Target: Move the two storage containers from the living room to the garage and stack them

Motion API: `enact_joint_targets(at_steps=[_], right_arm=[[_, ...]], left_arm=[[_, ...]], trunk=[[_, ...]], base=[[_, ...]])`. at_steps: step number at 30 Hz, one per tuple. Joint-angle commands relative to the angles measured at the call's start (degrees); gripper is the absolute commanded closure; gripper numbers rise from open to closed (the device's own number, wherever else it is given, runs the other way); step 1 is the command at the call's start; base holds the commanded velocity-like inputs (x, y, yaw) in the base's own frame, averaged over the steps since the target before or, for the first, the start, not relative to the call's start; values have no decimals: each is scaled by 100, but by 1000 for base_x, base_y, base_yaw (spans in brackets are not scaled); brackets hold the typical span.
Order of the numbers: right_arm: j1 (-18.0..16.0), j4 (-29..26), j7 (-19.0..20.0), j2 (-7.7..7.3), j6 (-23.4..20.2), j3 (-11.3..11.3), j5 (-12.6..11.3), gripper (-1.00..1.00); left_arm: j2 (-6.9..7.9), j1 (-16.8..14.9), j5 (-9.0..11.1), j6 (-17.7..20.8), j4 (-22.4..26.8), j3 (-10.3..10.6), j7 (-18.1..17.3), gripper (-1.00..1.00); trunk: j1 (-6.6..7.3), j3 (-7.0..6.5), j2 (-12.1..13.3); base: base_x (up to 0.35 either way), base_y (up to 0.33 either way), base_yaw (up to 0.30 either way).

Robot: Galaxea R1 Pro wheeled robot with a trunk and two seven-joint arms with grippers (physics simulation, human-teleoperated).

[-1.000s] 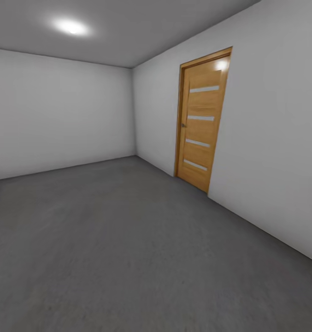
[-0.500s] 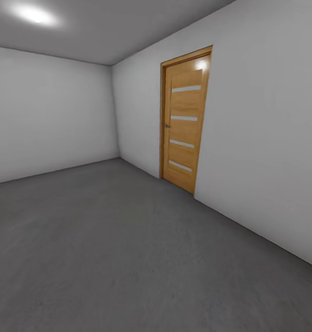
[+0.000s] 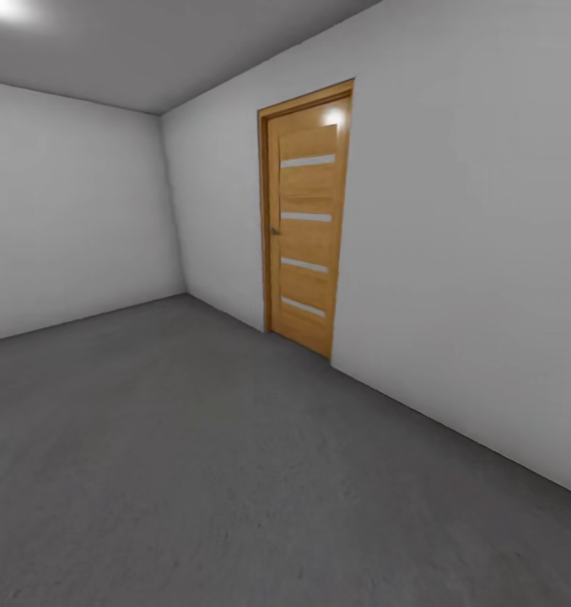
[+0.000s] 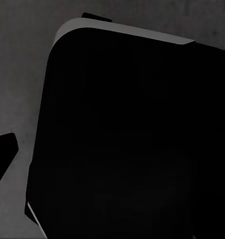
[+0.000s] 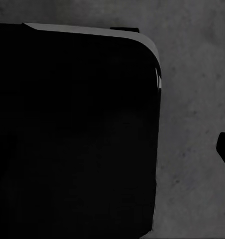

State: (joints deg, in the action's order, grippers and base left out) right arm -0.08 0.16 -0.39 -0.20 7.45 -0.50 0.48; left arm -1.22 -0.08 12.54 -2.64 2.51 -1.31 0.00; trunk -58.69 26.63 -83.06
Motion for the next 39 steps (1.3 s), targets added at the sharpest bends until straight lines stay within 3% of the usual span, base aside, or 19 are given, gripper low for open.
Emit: enact_joint_targets(at_steps=[1, 4, 21, 39], right_arm=[[-1, 2, -2, -2, 20, -4, 5, -100], [-1, 2, 2, -6, 20, -4, 5, -100], [-1, 2, -56, -8, -7, -35, 44, -100], [-1, 2, -76, -7, 2, -38, 49, -100]], left_arm=[[-1, -1, 29, -15, -1, -10, 0, -100], [-1, -1, 29, -16, -2, -10, 0, -100], [16, -1, 64, -43, 5, -28, -9, -100], [16, -1, 74, -32, 4, -26, -9, -100]], trunk=[[-3, 4, -2], [-3, 4, -2], [-3, 4, -2], [-3, 4, -2]], base=[[322, 110, -38], [322, 112, -19], [0, 0, 9], [28, 0, 248]])
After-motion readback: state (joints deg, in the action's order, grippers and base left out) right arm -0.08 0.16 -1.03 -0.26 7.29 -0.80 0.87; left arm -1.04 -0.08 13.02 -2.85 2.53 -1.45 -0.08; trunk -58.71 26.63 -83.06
